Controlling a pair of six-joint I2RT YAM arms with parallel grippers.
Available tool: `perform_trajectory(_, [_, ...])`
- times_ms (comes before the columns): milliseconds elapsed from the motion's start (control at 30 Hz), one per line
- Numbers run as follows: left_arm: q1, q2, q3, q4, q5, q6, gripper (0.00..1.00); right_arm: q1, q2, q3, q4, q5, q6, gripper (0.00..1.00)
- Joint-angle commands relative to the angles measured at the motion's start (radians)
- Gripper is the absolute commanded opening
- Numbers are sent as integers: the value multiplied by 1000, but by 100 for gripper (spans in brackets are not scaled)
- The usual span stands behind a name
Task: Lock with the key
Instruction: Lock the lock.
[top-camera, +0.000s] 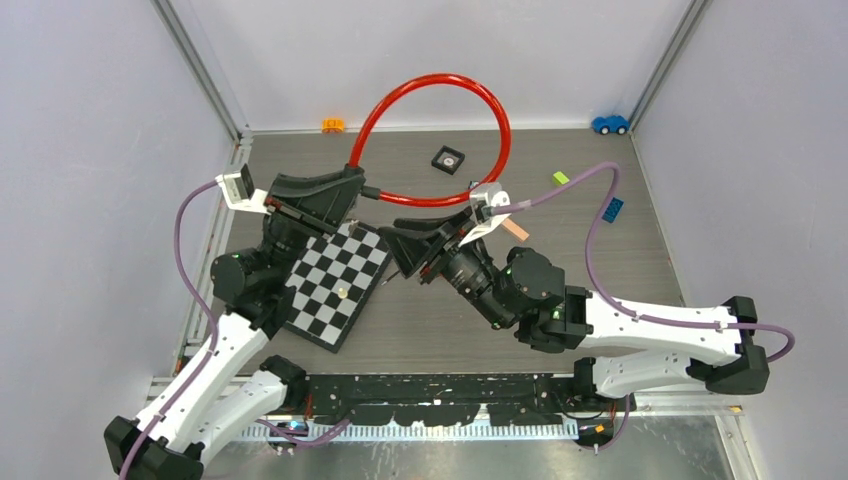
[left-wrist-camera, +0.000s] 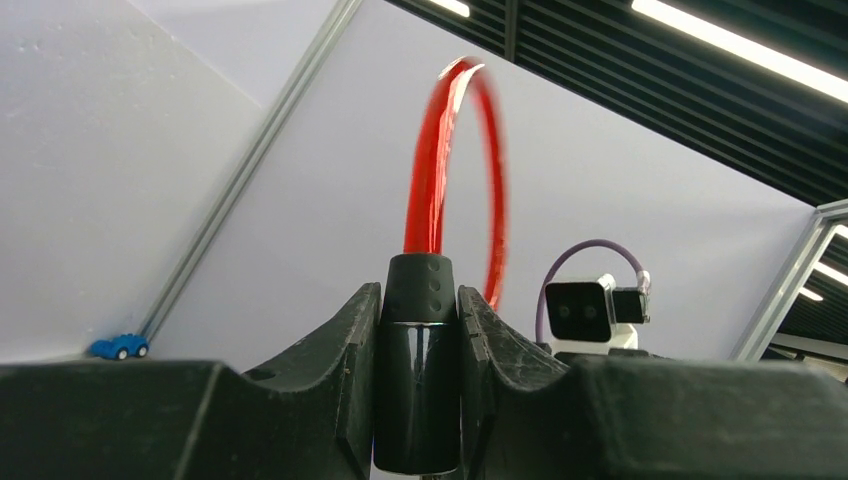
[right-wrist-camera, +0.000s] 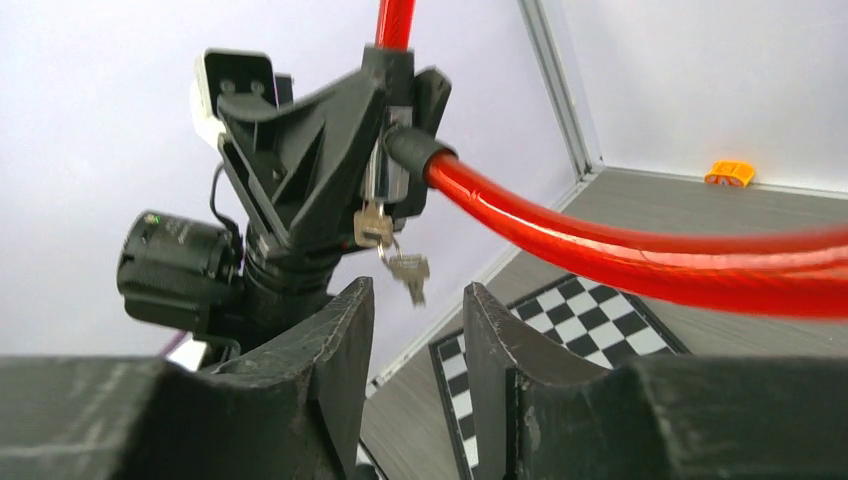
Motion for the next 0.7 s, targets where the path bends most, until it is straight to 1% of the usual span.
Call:
perform_trajectory(0, [-5, -11, 9, 66, -21, 21, 0, 10, -28, -31, 8, -28, -32, 47])
perform_trajectory(67, [-5, -7, 10, 77, -12, 20, 0, 10, -42, -45, 14, -5, -32, 52])
perform_trajectory(233, [-5, -1, 2, 116, -28, 6, 0, 10, -71, -82, 38, 7, -38, 53])
perform_trajectory(333, [-5, 0, -3, 138, -50, -2, 0, 9, -78, -101, 58, -20, -39, 53])
perform_trajectory(433, [-5, 6, -13, 181, -91, -16, 0, 10, -75, -124, 112, -66, -35, 52])
perform_trajectory(567, [-5, 13, 1, 204, -103, -31, 0, 9, -42, -115, 184, -109, 11, 49])
perform_trajectory(667, [-5, 12, 13, 202, -92, -34, 0, 4, -7, -64, 153, -93, 54, 46])
